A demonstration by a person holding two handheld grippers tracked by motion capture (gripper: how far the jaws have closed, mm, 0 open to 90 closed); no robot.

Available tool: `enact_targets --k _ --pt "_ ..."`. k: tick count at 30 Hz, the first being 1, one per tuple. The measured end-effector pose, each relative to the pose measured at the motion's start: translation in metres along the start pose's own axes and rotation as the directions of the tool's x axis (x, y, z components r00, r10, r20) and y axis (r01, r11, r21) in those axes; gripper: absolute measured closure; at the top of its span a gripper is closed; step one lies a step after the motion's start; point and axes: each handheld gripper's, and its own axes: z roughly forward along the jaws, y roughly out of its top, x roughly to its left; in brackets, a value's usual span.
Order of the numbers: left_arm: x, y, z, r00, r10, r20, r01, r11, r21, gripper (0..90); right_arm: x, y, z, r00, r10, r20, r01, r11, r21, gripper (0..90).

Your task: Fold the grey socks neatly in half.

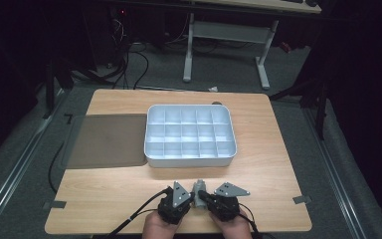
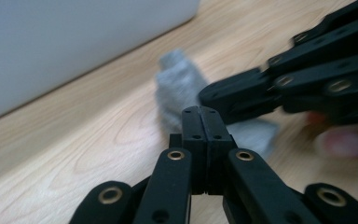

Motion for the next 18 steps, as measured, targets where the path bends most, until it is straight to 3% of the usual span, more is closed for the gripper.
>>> enact_targets --k 3,18 --pt "-0.003 0.003 0.002 1.0 0.008 -0.001 -0.008 0.9998 -0.017 90.0 -0.001 0.0 0.0 1.0 0.003 -0.007 -0.003 1.0 -0.003 90.0" --pt "-0.001 -0.005 0.013 0.9998 0.016 -0.011 -0.016 0.9998 0.014 90.0 -0.005 0.0 -0.001 0.9988 0.04 -0.027 -0.04 0.999 -0.003 90.0"
